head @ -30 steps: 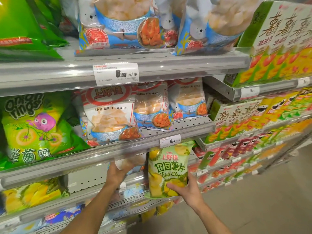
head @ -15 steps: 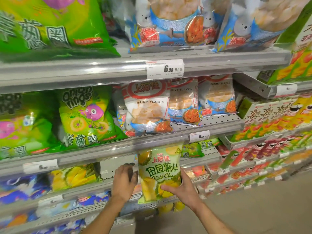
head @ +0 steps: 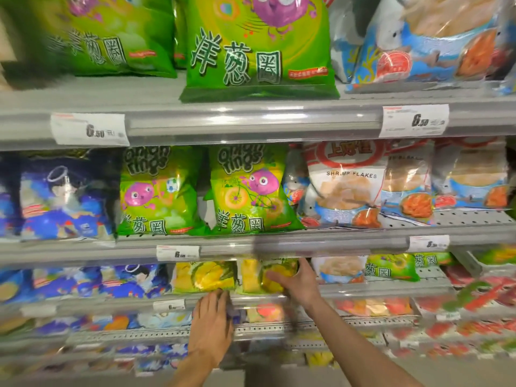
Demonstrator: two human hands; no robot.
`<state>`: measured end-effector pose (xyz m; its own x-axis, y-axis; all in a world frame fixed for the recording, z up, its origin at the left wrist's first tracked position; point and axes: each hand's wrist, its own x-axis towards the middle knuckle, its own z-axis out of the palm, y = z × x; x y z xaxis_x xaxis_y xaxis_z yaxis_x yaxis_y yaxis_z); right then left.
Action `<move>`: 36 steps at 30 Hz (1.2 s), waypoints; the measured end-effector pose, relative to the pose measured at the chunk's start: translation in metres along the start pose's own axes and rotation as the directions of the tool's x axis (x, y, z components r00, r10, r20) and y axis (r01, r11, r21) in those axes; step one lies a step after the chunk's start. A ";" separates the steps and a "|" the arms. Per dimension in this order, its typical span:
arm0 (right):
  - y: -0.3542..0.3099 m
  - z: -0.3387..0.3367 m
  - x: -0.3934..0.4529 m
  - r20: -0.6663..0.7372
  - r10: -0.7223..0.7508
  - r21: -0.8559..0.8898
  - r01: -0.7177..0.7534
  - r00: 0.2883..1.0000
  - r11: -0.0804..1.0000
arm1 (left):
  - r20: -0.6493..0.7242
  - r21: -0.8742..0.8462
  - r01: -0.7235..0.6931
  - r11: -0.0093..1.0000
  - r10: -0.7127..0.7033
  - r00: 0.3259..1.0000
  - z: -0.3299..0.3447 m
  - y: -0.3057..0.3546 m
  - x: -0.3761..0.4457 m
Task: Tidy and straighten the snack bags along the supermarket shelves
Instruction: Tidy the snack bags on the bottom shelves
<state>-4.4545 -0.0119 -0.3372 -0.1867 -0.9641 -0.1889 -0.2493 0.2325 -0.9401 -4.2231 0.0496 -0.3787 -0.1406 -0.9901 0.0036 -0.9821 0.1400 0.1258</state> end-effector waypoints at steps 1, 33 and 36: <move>-0.002 0.004 0.006 -0.010 0.005 -0.003 -0.005 1.000 1.000 | 0.007 -0.007 0.003 1.000 -0.003 1.000 0.001 -0.001 0.001; 0.042 -0.008 -0.011 0.082 -0.151 -0.131 0.161 0.985 0.978 | -0.030 -0.116 0.130 0.985 -0.134 0.990 0.010 0.031 0.006; 0.057 -0.029 -0.023 0.011 -0.146 -0.113 0.146 0.989 0.983 | -0.181 -0.251 -0.009 0.968 -0.038 0.983 0.021 0.058 0.004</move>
<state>-4.4917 0.0275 -0.3781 -0.1375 -0.9891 -0.0529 -0.3793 0.1019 -0.9196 -4.2828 0.0539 -0.3922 -0.0786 -0.9808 0.1786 -0.9180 0.1410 0.3706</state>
